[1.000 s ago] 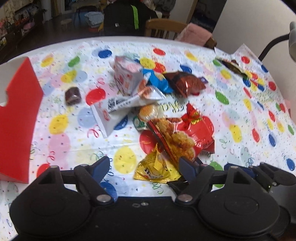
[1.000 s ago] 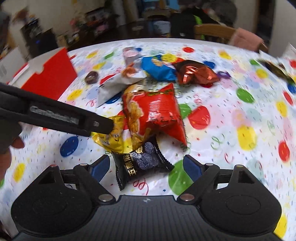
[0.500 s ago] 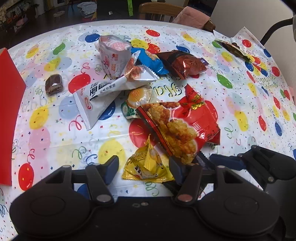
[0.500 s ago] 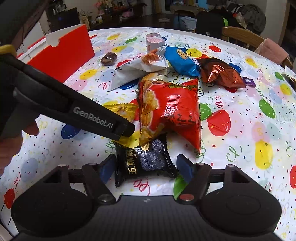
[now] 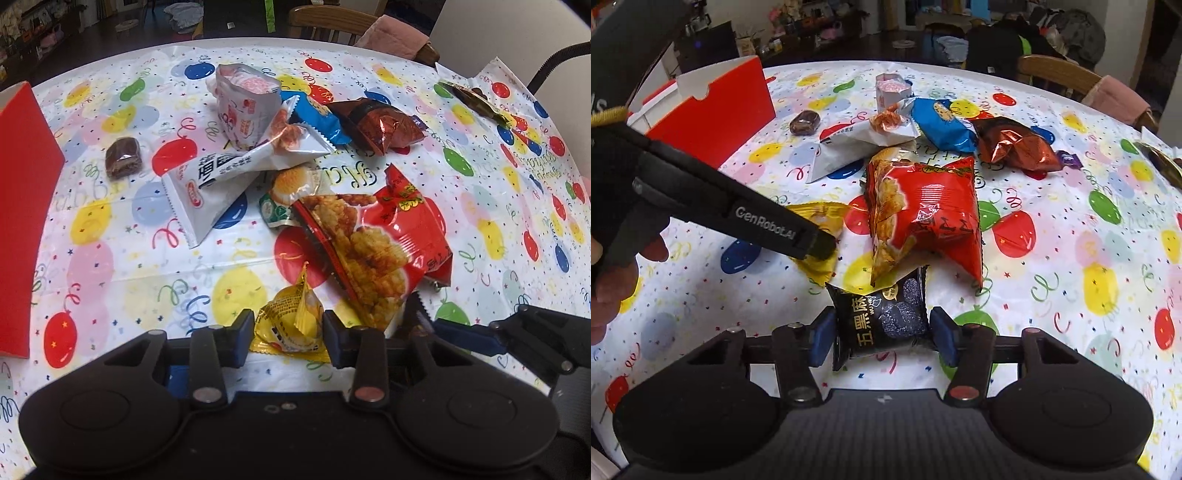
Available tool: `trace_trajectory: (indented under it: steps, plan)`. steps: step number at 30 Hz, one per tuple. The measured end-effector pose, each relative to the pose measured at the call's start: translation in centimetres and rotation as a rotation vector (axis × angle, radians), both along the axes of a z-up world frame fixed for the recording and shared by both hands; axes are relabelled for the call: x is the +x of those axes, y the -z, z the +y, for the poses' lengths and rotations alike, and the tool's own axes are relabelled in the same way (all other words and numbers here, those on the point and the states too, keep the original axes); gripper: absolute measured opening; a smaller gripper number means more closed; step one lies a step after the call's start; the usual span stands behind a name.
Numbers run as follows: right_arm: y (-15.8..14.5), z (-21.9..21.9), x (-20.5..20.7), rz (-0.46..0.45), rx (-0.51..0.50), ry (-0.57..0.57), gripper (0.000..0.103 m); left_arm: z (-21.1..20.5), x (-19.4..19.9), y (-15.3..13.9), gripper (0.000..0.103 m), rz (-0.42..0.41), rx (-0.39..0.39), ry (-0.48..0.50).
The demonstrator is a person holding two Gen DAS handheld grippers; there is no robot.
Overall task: Organize snacks
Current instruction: 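Carry the yellow pouch and black packet into the white box with both tools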
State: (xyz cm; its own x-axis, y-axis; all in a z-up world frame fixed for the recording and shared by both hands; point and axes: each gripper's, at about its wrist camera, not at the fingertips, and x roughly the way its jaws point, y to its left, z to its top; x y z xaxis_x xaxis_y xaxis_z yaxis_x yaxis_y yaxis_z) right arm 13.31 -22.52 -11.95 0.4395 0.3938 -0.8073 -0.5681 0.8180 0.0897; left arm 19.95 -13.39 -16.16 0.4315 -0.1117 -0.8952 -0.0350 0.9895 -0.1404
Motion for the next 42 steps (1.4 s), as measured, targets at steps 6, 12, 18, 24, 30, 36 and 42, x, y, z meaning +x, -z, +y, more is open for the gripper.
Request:
trace_trajectory:
  steps: [6,12,18,24,30,36,42]
  plan:
    - [-2.0,0.8,-1.7,-0.016,-0.012,0.000,0.055,1.7,-1.3,-0.7,0.036,-0.002,-0.028,-0.015]
    - [-5.4,2.7,-3.3,-0.056,0.003,0.036,0.055,4.3,-3.3,-2.6,0.036,-0.019,-0.059,-0.016]
    - [-8.8,6.3,-4.6,-0.096,0.032,0.040,0.055,7.5,-5.3,-5.6,0.036,-0.080,-0.071,0.002]
    - [-11.6,11.0,-5.2,-0.135,0.058,0.004,0.055,11.5,-6.9,-8.4,0.037,-0.119,-0.059,-0.010]
    - [-13.6,15.8,-5.0,-0.163,0.084,-0.035,0.055,15.8,-8.2,-10.9,0.037,-0.169,-0.046,-0.042]
    - [-14.5,20.8,-4.4,-0.187,0.088,-0.077,0.055,20.1,-9.1,-12.9,0.037,-0.229,-0.025,-0.084]
    - [-14.6,25.3,-3.3,-0.196,0.091,-0.104,0.055,24.4,-9.3,-13.7,0.037,-0.251,0.004,-0.142]
